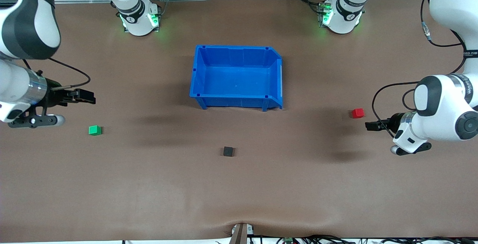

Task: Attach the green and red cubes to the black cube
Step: 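Lower both grippers and close them on the green and red cubes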

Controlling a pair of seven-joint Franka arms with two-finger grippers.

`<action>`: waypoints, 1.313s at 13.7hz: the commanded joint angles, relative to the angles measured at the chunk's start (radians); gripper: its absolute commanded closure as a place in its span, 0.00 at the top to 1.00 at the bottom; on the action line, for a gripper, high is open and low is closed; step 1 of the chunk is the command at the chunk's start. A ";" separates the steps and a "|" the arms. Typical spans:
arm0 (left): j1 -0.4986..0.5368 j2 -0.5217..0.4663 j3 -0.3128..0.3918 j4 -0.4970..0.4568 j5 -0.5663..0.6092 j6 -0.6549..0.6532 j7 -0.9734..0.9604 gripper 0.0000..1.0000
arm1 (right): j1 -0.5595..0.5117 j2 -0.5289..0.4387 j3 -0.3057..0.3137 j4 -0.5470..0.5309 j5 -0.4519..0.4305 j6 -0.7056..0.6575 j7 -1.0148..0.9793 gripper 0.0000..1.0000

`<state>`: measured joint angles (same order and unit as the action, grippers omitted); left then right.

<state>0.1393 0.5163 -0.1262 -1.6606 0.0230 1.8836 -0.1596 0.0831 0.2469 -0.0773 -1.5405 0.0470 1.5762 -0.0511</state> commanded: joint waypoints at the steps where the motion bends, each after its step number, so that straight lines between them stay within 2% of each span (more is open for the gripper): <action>1: 0.005 -0.006 -0.006 -0.100 0.023 0.109 0.009 1.00 | -0.028 0.051 -0.001 0.008 0.010 -0.004 -0.079 1.00; 3: 0.009 0.011 -0.007 -0.139 0.023 0.164 0.008 1.00 | -0.035 0.084 -0.001 -0.024 -0.001 0.089 -0.099 1.00; 5: 0.002 0.036 -0.012 -0.145 0.011 0.166 -0.009 1.00 | -0.051 0.103 -0.002 -0.122 -0.006 0.267 -0.102 1.00; 8: -0.001 0.045 -0.015 -0.180 0.009 0.199 -0.011 1.00 | -0.077 0.110 -0.004 -0.260 -0.071 0.499 -0.105 1.00; 11: 0.002 0.037 -0.015 -0.228 0.009 0.236 -0.011 1.00 | -0.153 0.193 -0.001 -0.305 -0.072 0.654 -0.238 1.00; 12: 0.003 0.034 -0.015 -0.243 0.009 0.236 -0.012 0.96 | -0.175 0.222 -0.001 -0.305 -0.072 0.680 -0.268 1.00; 13: 0.005 0.030 -0.015 -0.257 0.009 0.236 -0.012 0.86 | -0.189 0.247 -0.001 -0.305 -0.072 0.694 -0.285 1.00; 14: 0.005 0.030 -0.015 -0.263 0.009 0.236 -0.012 0.81 | -0.201 0.267 -0.001 -0.306 -0.072 0.712 -0.309 1.00; 16: 0.008 0.030 -0.015 -0.268 0.009 0.236 -0.011 0.67 | -0.207 0.276 -0.001 -0.306 -0.072 0.726 -0.368 1.00; 17: 0.008 0.027 -0.015 -0.272 0.009 0.235 -0.011 0.56 | -0.212 0.278 -0.001 -0.306 -0.072 0.728 -0.375 1.00; 18: 0.008 0.025 -0.015 -0.272 0.009 0.235 -0.011 0.53 | -0.213 0.278 -0.002 -0.306 -0.072 0.728 -0.378 1.00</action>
<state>0.1412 0.5757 -0.1376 -1.8968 0.0276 2.1005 -0.1609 -0.1149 0.5338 -0.0928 -1.8521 -0.0074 2.3078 -0.4109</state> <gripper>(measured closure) 0.326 0.000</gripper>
